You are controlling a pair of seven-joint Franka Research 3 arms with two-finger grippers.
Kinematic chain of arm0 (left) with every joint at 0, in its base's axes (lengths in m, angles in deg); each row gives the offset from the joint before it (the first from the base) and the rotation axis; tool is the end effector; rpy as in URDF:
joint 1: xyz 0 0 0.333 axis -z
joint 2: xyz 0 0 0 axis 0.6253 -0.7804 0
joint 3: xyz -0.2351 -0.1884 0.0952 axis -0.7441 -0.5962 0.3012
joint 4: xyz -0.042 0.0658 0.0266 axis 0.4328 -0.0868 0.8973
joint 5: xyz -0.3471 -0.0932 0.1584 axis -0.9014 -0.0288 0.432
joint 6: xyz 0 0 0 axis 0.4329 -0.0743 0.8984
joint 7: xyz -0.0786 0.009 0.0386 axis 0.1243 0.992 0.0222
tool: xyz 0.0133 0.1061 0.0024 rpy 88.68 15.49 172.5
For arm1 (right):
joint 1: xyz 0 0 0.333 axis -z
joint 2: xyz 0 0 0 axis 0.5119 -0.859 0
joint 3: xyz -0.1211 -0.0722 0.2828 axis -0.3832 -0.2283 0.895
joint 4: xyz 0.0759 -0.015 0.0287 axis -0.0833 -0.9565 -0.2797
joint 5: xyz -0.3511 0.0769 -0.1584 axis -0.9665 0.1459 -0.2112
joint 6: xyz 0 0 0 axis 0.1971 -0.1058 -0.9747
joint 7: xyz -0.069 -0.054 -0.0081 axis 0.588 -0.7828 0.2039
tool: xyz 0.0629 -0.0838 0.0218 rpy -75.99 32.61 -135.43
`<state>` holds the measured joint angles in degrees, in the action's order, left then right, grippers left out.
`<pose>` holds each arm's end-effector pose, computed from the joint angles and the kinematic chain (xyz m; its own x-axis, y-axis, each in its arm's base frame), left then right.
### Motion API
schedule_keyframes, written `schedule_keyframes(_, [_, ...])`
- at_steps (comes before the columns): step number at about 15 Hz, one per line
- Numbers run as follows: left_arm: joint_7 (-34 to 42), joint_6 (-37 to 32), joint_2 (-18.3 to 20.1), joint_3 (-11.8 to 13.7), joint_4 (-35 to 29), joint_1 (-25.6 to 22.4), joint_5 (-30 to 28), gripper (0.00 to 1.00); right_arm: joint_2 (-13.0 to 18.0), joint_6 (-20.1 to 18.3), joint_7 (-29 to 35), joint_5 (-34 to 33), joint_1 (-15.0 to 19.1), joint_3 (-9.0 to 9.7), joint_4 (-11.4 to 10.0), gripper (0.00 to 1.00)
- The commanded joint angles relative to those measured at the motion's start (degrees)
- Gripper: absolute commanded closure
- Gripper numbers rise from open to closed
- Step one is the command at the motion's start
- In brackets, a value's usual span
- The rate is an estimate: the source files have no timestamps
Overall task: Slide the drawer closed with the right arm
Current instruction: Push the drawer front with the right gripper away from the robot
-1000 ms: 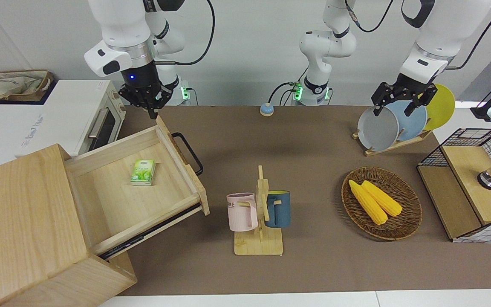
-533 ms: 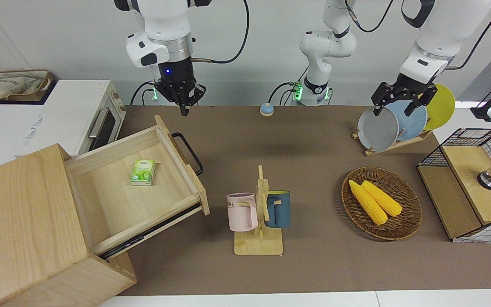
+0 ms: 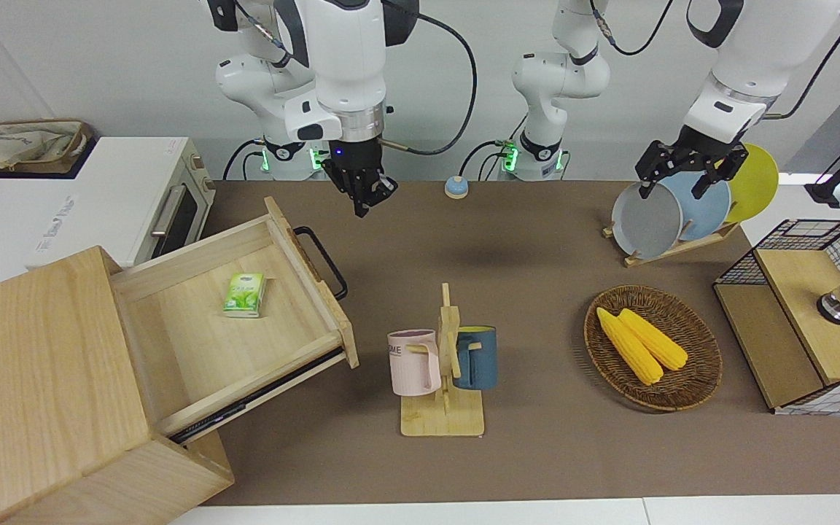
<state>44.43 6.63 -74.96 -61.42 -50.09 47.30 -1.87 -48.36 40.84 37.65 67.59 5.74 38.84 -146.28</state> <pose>0.5670 -0.0023 0.6385 0.9985 -0.0478 0.0257 -0.0481 -0.9988 0.0121 0.5959 0.2753 0.5898 0.7580 -0.6522 0.0065 -0.6517 -0.7570 0.0476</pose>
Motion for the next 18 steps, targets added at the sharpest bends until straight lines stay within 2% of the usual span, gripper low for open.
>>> schedule_keyframes(1, [0.43,0.02,-0.76,0.95,1.17,0.99,0.71,0.00,-2.47,1.02,7.45,2.77,0.62,-0.18,-0.51,1.000])
schedule_keyframes(5, [0.43,0.02,-0.76,0.95,1.17,0.99,0.72,0.00,-2.74,4.35,10.53,3.57,1.41,-0.18,-2.88,1.000])
schedule_keyframes(9, [0.43,0.02,-0.76,0.95,1.17,0.99,0.72,0.00,-2.92,8.65,11.85,4.63,2.38,-0.27,-6.22,1.000])
schedule_keyframes(13, [0.43,0.02,-0.76,0.95,1.17,0.99,0.72,0.00,-3.00,10.24,12.03,4.63,2.73,-0.27,-7.37,1.000])
schedule_keyframes(18, [0.43,0.02,-0.76,0.95,1.17,0.99,0.72,0.00,-3.01,15.07,11.95,4.28,2.90,-0.36,-10.97,1.000])
